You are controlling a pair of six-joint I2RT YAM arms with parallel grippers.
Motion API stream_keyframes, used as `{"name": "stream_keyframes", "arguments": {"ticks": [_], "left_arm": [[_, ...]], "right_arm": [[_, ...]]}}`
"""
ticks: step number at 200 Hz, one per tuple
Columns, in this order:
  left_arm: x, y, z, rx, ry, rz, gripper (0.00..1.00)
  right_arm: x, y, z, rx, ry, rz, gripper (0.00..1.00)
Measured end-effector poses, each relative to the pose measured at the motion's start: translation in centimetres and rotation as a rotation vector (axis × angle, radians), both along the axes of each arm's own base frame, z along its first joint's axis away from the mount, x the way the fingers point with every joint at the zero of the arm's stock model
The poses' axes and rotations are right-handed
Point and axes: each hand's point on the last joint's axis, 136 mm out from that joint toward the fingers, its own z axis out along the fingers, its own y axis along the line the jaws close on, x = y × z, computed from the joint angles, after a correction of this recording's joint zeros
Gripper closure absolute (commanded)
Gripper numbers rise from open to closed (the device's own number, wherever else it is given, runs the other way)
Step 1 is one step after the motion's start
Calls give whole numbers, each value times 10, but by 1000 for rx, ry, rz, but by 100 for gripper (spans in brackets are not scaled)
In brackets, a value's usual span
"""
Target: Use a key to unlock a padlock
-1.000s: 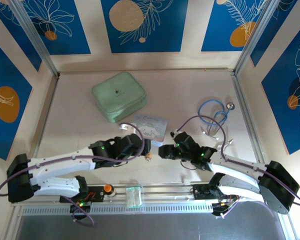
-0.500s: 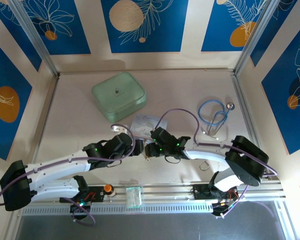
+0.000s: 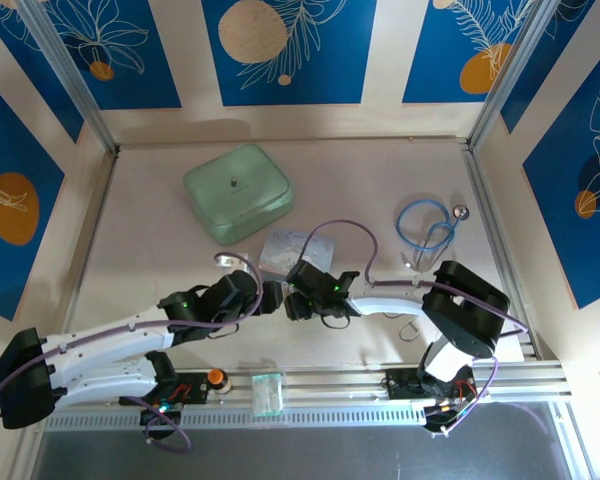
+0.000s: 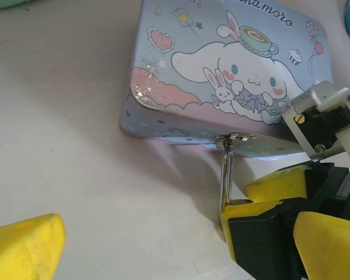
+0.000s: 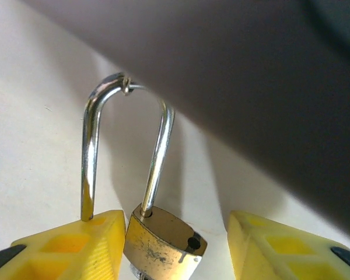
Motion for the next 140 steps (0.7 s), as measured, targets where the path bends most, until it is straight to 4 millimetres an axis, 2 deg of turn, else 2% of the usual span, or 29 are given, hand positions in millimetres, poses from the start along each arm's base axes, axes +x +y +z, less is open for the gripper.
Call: {"name": "stream_keyframes", "arguments": {"ticks": [52, 103, 140], "left_arm": [[-1, 3, -6, 11, 7, 5, 1], [1, 6, -5, 23, -9, 19, 1], [7, 7, -2, 81, -46, -8, 1]], "right_arm": [[1, -5, -3, -14, -2, -32, 64], [2, -8, -3, 54, 1, -73, 74], [1, -9, -1, 78, 2, -94, 75]]}}
